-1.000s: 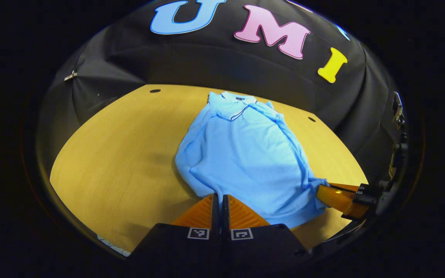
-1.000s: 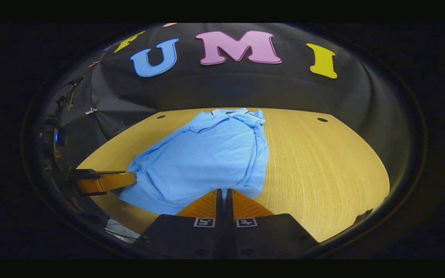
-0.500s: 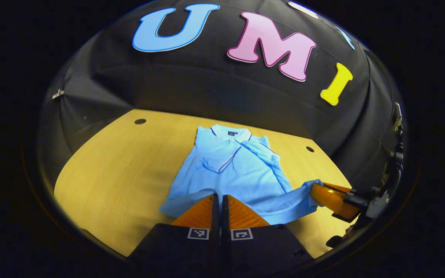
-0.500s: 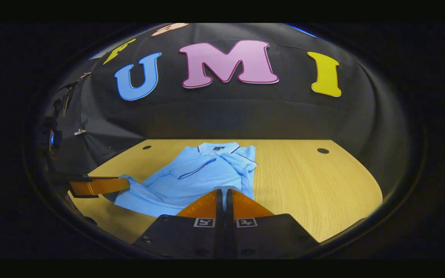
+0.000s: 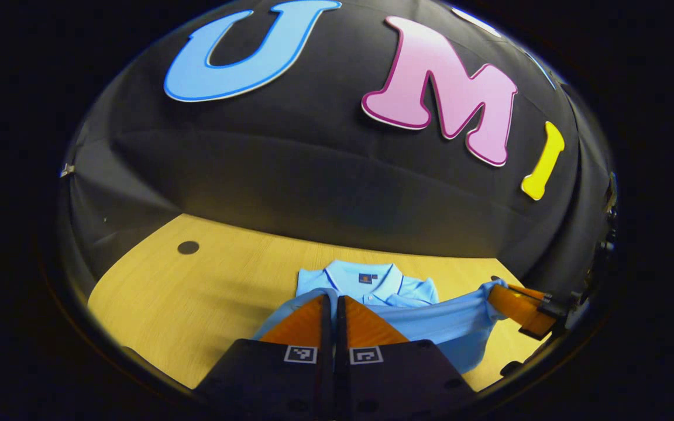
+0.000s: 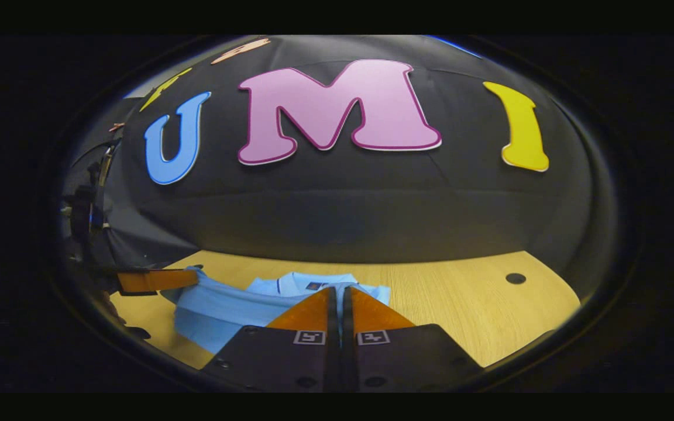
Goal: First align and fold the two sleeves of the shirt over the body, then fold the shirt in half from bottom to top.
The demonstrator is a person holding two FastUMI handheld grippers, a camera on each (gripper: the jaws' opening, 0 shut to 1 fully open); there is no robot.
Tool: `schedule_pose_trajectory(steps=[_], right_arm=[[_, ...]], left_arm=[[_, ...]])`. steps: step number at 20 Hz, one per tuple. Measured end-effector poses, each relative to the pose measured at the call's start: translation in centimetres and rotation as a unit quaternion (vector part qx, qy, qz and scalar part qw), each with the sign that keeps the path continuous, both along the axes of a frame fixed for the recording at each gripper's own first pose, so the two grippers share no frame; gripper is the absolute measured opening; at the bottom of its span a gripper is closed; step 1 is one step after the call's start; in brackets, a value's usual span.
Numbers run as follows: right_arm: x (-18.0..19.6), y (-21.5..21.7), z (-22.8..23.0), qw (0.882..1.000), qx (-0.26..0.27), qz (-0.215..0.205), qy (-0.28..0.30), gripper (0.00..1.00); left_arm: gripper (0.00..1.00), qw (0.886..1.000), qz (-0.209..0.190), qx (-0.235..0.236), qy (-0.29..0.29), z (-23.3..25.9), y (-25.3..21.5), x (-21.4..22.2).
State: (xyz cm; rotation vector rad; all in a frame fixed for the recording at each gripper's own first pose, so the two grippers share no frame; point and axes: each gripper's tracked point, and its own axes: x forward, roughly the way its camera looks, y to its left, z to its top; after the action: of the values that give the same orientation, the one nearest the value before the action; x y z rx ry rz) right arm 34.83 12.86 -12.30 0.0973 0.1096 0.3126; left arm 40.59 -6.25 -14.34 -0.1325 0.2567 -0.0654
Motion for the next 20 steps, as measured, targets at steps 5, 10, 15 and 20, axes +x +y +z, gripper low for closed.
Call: schedule_pose_trajectory(steps=[5,10,15,20], right_arm=[[8.0,-0.2,-0.4,1.0,0.009,-0.019,0.003,0.02],[15.5,0.7,-2.3,0.999,-0.008,-0.029,0.026,0.0],[15.6,-1.9,-6.0,0.995,-0.055,-0.062,0.062,0.73],[8.8,-5.7,-2.1,0.993,-0.043,-0.109,0.008,0.99]], left_arm=[[0.06,1.0,-0.013,0.013,-0.009,-0.3,-0.7,9.1],[0.1,0.999,0.003,-0.037,-0.007,-1.5,0.5,15.9],[0.67,0.997,0.05,0.058,0.008,-3.1,3.7,15.3],[0.97,0.992,0.04,0.105,-0.064,0.6,1.0,8.2]])
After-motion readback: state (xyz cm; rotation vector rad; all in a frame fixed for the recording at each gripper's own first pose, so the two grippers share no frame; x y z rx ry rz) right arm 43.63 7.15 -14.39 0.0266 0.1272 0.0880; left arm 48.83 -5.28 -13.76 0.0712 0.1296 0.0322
